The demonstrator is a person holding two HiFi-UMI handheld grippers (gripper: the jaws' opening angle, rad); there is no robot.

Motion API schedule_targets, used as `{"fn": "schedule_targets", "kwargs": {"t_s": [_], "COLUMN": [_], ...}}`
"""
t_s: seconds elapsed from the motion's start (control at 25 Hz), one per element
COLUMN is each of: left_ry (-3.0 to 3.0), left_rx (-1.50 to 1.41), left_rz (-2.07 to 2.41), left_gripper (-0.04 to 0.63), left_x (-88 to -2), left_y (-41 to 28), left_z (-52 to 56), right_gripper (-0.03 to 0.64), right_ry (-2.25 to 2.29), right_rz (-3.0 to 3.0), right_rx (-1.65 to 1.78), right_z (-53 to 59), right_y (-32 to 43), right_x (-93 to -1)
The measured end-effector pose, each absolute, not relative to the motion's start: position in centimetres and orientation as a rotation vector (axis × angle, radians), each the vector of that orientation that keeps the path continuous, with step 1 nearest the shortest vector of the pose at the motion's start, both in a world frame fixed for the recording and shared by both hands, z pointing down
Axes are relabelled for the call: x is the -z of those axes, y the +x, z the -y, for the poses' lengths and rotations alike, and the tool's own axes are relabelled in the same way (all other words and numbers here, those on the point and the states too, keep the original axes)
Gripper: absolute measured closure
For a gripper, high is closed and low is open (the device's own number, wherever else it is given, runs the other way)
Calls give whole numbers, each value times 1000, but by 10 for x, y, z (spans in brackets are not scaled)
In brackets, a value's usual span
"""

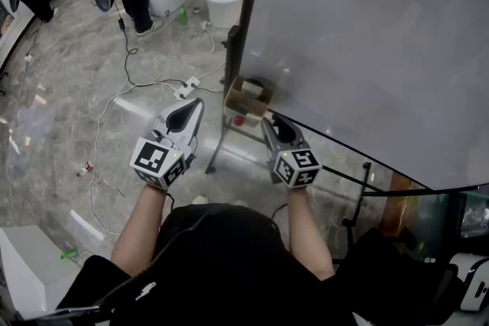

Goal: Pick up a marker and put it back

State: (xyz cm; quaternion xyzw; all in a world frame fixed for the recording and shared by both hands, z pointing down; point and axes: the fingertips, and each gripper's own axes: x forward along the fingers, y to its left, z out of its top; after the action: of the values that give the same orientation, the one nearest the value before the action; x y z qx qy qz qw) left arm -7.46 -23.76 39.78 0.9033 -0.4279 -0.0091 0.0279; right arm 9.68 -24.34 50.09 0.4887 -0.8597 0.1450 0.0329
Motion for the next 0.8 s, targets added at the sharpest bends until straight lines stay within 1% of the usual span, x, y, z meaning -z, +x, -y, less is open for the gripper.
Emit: {"fn": "schedule_targets", "kwargs": {"t_s": [0.68,0.72,0.8], "left_ry": [2851,2856,2862], "left_rx": [29,33,34], "left_rz": [1177,1174,1159], "left_gripper": [589,589,589], "left_x": [-399,-399,-398], "left_y": [-51,-49,-46], "left_z": [235,235,234], "right_gripper": [483,487,554], "right_ry": [1647,1661,1690], "right_rz": [2609,2610,2614], "right_rx": [-377,-367,-340], "right_z": [225,223,217], "right_y": [122,123,125], "right_x": [-482,-478,-467]}}
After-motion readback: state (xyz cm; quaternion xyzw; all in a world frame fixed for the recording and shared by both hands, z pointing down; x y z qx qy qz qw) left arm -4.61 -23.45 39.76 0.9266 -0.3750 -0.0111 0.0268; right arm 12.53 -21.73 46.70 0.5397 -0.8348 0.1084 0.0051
